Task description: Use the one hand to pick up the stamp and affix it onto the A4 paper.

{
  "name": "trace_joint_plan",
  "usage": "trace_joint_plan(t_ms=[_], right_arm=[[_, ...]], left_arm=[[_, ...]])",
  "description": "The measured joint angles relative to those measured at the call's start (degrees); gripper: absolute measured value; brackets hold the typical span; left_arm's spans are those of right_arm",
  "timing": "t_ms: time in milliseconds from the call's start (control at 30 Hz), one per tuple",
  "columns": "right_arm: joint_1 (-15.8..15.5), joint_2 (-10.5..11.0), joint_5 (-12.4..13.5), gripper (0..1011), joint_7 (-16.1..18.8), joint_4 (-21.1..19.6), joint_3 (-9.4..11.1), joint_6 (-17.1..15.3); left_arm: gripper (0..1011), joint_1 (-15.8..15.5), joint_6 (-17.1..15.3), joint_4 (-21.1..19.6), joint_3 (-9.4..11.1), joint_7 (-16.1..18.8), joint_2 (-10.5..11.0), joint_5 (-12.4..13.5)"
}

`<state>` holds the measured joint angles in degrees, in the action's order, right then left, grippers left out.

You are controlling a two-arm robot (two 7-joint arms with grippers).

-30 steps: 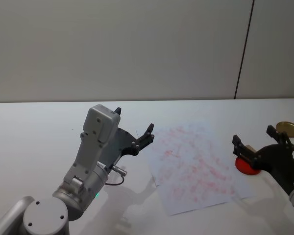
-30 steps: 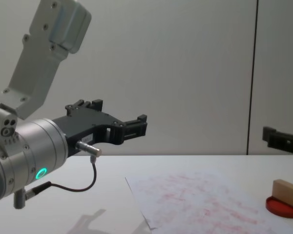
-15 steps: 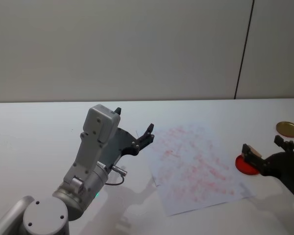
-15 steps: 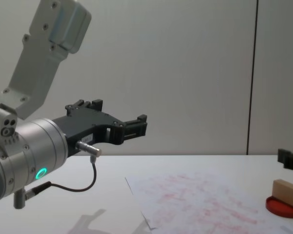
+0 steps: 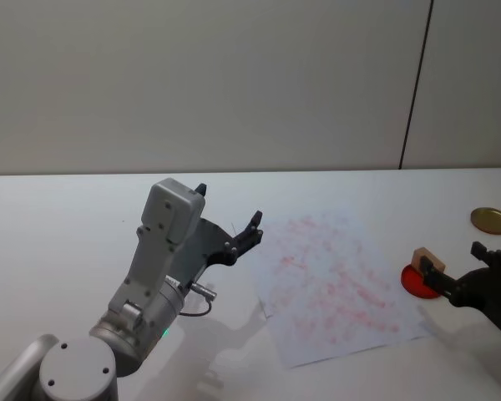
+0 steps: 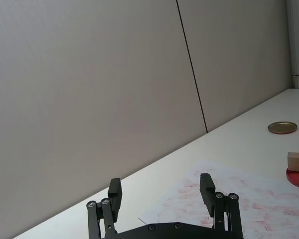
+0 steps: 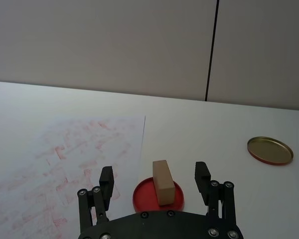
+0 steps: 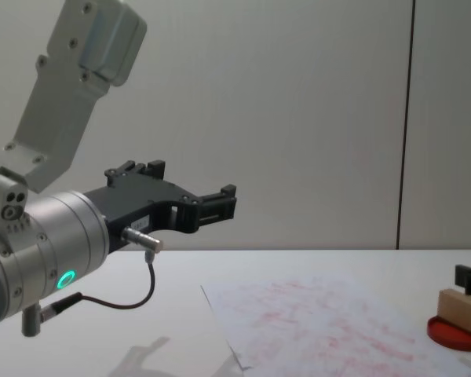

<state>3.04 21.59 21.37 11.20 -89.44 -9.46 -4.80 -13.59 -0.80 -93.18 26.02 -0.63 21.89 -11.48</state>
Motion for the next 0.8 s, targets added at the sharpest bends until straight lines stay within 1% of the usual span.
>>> trace_joint_plan(t_ms=[267, 600, 800], right_arm=[[1.8, -0.6, -0.3, 1001, 1.5, 3.5, -0.1, 0.1], [4.9, -1.9, -1.9, 1001, 3.0, 8.7, -0.8, 0.5], [6.2, -2.5, -2.8, 1001, 3.5, 11.0, -1.1, 0.8]], left_arm=[[993, 0.0, 0.0, 0.0, 0.0, 0.0, 0.0, 0.0], [993, 0.0, 0.0, 0.0, 0.0, 0.0, 0.0, 0.0], [993, 0.0, 0.0, 0.0, 0.0, 0.0, 0.0, 0.0]])
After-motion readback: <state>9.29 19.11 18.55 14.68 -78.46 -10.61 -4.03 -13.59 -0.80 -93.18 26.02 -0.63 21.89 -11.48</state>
